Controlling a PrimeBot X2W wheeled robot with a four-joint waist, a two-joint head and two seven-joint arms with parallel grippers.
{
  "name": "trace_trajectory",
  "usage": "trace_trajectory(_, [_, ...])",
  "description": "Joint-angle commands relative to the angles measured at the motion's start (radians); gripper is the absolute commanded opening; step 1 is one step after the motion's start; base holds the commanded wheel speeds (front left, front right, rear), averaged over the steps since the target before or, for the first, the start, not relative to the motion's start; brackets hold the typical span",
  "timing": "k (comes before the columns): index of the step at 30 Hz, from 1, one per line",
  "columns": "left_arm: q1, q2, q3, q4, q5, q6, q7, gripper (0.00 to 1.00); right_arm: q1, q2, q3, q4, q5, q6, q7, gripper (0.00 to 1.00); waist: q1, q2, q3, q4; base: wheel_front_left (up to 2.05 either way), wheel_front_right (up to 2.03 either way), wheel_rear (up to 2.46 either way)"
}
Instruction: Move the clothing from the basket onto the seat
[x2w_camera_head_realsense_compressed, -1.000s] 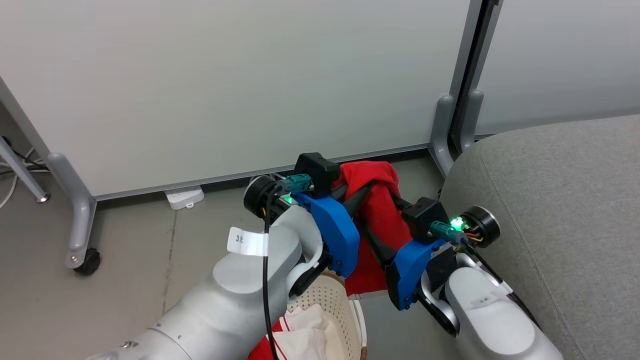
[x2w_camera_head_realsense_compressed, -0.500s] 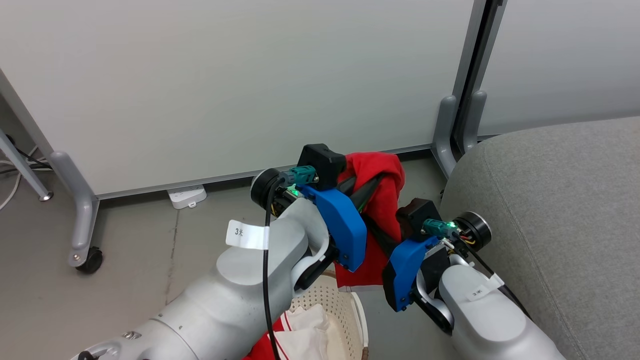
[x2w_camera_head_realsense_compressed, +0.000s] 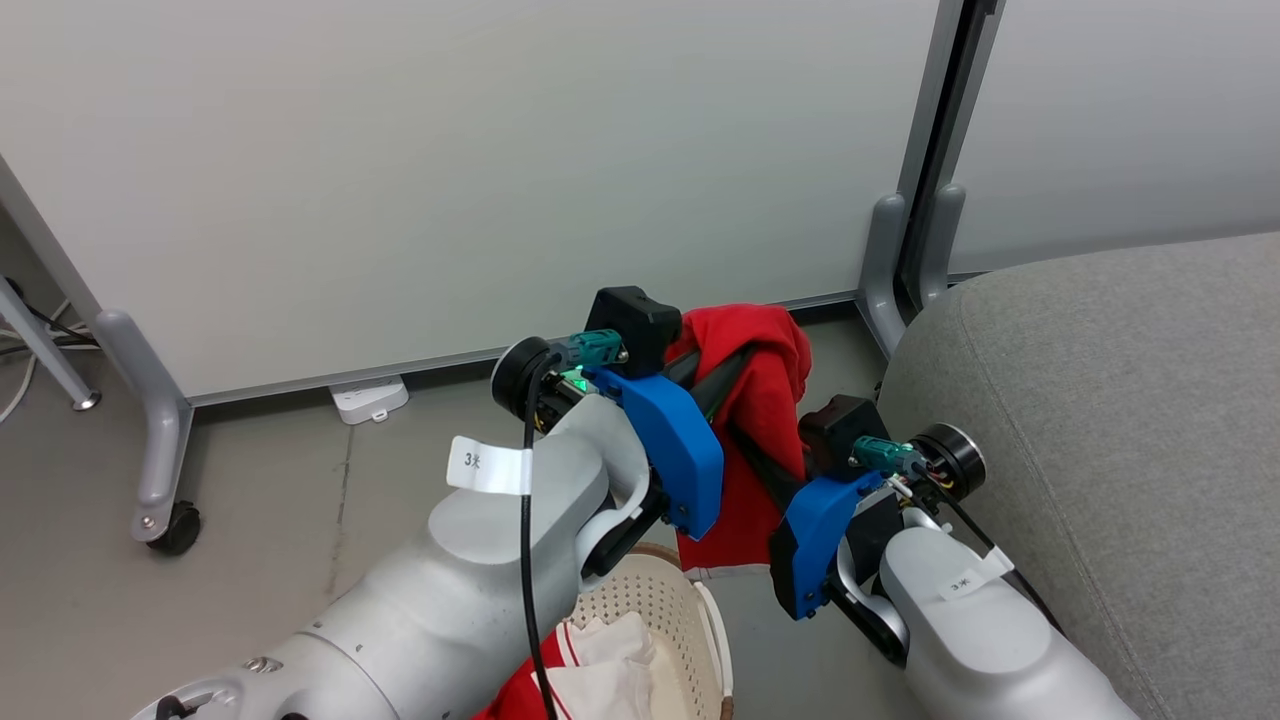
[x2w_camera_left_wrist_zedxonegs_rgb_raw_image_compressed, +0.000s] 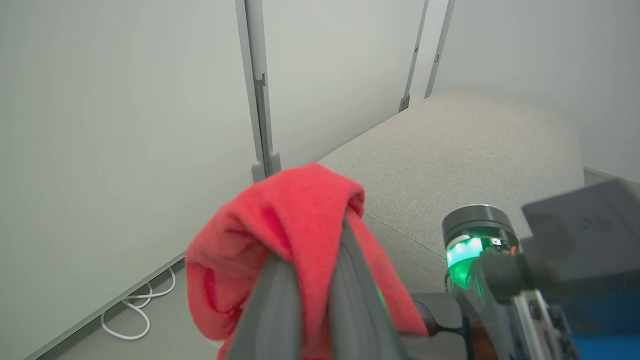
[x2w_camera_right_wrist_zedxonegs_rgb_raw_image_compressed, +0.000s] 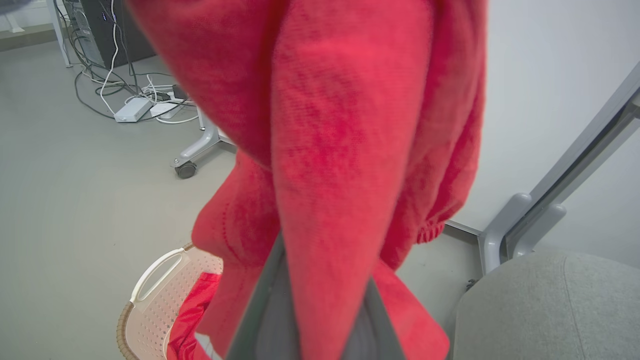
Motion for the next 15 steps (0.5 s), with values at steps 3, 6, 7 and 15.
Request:
trace_trajectory(3, [-0.014,0.000,-0.008,0.008,-0.009,-0.007,-0.009,0.00,-0.019,-0.003,0.005,0.010,0.011,0.000,-0.013,0.00,-0.0001,0.0000,-0.001,-0.003,0.00,0.00,0.00])
trace_trajectory(6, [-0.015,0.000,-0.011,0.012,-0.015,-0.007,-0.012,0.00,-0.021,-0.003,0.010,0.016,0.017,0.000,-0.020,0.00,-0.0001,0.0000,-0.002,-0.004,0.00,0.00,0.00])
trace_trajectory(7, [-0.016,0.000,-0.011,0.015,-0.016,-0.007,-0.015,0.00,-0.023,-0.003,0.011,0.018,0.017,0.000,-0.020,0.00,-0.0001,0.0000,-0.002,-0.005,0.00,0.00,0.00])
trace_trajectory(15, [0.017,0.000,0.015,0.041,-0.026,0.004,-0.059,1.00,-0.031,-0.003,-0.003,0.025,0.020,0.000,-0.040,0.00,-0.0001,0.0000,0.004,-0.002,0.00,0.00,0.00])
